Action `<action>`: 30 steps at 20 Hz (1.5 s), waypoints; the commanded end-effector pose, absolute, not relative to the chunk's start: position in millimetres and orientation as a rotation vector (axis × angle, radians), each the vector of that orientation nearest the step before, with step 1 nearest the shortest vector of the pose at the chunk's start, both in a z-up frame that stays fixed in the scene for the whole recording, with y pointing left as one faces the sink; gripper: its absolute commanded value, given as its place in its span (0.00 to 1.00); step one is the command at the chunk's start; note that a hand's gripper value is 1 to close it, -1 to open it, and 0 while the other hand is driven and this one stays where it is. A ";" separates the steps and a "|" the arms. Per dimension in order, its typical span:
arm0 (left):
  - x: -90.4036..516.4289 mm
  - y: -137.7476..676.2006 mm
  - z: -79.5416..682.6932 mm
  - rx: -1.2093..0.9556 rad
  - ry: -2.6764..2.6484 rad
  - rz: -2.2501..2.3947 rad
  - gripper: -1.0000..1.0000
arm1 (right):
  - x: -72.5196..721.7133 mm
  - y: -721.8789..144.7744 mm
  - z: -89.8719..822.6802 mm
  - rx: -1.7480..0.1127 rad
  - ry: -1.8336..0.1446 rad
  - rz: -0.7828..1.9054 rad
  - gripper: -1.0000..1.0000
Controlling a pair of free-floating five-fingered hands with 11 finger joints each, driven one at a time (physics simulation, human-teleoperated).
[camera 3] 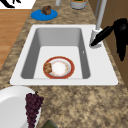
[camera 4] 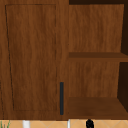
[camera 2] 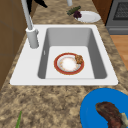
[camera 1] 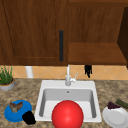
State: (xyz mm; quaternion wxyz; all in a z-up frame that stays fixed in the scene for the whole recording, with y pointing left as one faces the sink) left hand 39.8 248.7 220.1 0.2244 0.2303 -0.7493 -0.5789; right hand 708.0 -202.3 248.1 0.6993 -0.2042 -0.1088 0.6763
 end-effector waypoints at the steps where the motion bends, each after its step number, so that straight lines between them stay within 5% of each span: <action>1: 39.8 248.7 220.1 0.635 -2.068 -1.597 0.50 | 687.8 -217.9 242.7 -0.448 -0.305 1.487 0.00; 30: 39.8 248.7 220.1 0.635 -2.068 -1.597 0.50 | 495.3 -288.6 144.1 -0.548 -0.469 1.419 0.00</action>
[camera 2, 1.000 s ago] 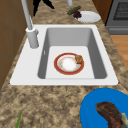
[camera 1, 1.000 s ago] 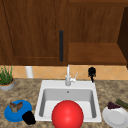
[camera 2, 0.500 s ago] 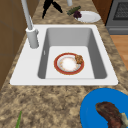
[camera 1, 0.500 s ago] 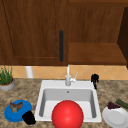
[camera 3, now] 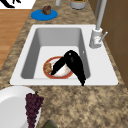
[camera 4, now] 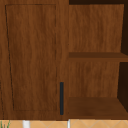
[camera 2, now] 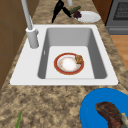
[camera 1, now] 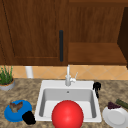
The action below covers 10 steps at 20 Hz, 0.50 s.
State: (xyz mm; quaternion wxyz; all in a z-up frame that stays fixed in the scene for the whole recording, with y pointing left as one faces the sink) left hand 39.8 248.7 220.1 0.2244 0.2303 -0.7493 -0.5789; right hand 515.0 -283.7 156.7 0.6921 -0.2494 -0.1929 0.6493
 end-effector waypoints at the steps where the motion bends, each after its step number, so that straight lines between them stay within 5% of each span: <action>1: 39.8 248.7 220.1 0.635 -2.068 -1.597 0.50 | 488.8 -289.9 139.1 -0.549 -0.476 1.416 0.00; 10: 39.8 248.7 220.1 0.635 -2.068 -1.597 0.50 | 423.3 -299.1 144.9 -0.539 -0.472 1.431 0.00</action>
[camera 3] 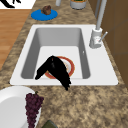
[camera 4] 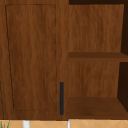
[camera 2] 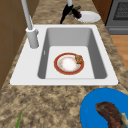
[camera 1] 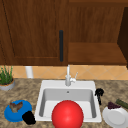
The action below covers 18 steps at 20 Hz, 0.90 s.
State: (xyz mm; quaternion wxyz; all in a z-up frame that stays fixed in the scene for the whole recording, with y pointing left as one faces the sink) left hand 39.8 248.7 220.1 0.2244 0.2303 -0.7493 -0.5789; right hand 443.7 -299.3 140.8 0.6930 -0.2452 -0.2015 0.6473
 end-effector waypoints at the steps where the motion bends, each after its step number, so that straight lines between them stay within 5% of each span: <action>1: 39.8 248.7 220.1 0.635 -2.068 -1.597 0.50 | 416.1 -299.2 147.2 -0.537 -0.471 1.437 0.00; 18: 39.8 248.7 220.1 0.635 -2.068 -1.597 0.50 | 291.7 -278.8 156.6 -0.557 -0.466 1.435 0.00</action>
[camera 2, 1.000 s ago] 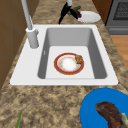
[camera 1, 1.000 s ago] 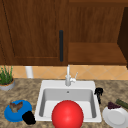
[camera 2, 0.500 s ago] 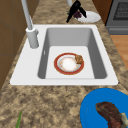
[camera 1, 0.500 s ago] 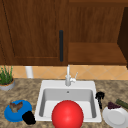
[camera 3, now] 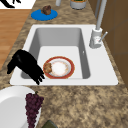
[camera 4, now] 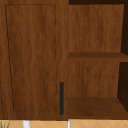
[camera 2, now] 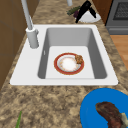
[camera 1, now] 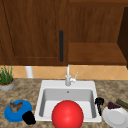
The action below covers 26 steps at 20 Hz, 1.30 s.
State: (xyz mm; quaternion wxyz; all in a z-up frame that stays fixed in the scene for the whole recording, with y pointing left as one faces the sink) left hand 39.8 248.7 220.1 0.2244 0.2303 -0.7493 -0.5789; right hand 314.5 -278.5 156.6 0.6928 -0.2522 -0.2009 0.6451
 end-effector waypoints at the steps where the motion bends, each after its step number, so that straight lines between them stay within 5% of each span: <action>1: 39.8 248.7 220.1 0.635 -2.068 -1.597 0.50 | 283.6 -279.7 156.6 -0.552 -0.469 1.432 0.00; 26: 39.8 248.7 220.1 0.635 -2.068 -1.597 0.50 | 147.6 -271.3 82.3 -0.798 -0.770 1.341 0.00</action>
